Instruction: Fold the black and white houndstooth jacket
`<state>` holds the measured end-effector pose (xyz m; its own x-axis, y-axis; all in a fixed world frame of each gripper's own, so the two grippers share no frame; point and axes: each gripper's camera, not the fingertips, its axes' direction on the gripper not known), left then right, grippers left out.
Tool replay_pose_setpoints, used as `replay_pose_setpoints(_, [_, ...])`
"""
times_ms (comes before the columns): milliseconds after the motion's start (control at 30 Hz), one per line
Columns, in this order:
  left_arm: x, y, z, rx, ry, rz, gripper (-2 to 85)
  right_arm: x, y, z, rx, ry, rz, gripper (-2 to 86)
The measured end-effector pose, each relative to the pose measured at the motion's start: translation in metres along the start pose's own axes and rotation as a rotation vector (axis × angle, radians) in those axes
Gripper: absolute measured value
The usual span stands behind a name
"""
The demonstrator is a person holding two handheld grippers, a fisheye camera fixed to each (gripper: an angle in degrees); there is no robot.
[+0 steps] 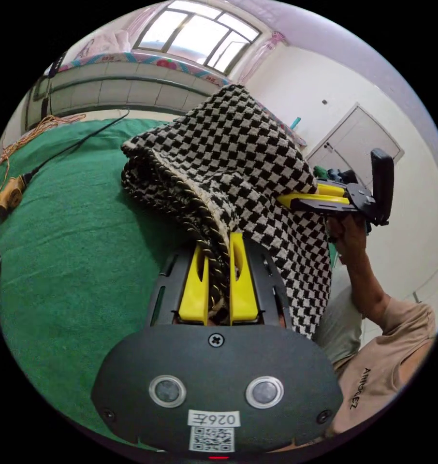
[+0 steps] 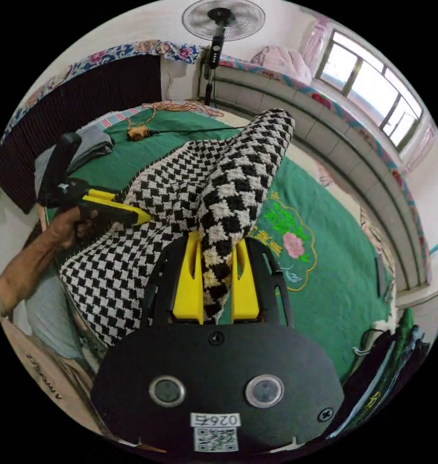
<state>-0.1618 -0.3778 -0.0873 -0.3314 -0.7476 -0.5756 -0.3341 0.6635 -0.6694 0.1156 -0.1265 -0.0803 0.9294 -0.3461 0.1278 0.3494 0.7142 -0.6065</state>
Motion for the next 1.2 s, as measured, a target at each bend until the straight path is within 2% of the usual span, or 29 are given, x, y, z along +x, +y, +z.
replay_pose_setpoints(133, [0.048,0.01,-0.005,0.118,0.141,0.045,6.7,-0.003,0.039,-0.082,0.064,0.095,0.036,4.9])
replay_pose_setpoints(267, [0.136,0.006,-0.002,0.189,0.25,0.161,6.6,0.012,0.081,-0.16,0.066,0.17,0.069,4.9])
replay_pose_setpoints(467, [0.294,-0.023,0.026,0.206,0.478,0.32,6.5,0.069,0.158,-0.312,0.004,0.342,0.102,5.1])
replay_pose_setpoints(633, [0.43,-0.055,0.094,0.199,0.687,0.385,6.8,0.155,0.231,-0.414,-0.14,0.616,0.195,5.7])
replay_pose_setpoints(700, [0.492,-0.079,0.163,0.123,0.742,0.363,7.0,0.211,0.256,-0.422,-0.206,0.696,0.262,6.8])
replay_pose_setpoints(733, [0.506,-0.085,0.183,0.086,0.725,0.364,6.9,0.258,0.277,-0.418,-0.262,0.698,0.404,7.2])
replay_pose_setpoints(767, [0.526,-0.091,0.223,-0.034,0.676,0.342,5.9,0.28,0.289,-0.414,-0.304,0.696,0.496,7.2])
replay_pose_setpoints(800, [0.537,-0.09,0.255,-0.158,0.641,0.282,4.1,0.307,0.313,-0.404,-0.387,0.736,0.615,5.5])
replay_pose_setpoints(833, [0.539,-0.087,0.265,-0.185,0.639,0.266,2.9,0.313,0.332,-0.399,-0.359,0.797,0.648,2.0])
replay_pose_setpoints(933, [0.547,-0.059,0.26,-0.057,0.624,0.44,-0.5,0.296,0.365,-0.391,-0.164,0.717,0.632,-0.6])
replay_pose_setpoints(1033, [0.544,-0.038,0.241,0.098,0.548,0.505,-0.9,0.29,0.391,-0.362,-0.195,0.656,0.622,-1.3])
replay_pose_setpoints(1100, [0.557,-0.029,0.237,0.108,0.559,0.562,-1.0,0.291,0.405,-0.344,-0.234,0.604,0.64,-1.3])
replay_pose_setpoints(1200, [0.583,-0.021,0.243,0.065,0.562,0.665,-1.0,0.271,0.419,-0.352,-0.063,0.601,0.688,-1.2])
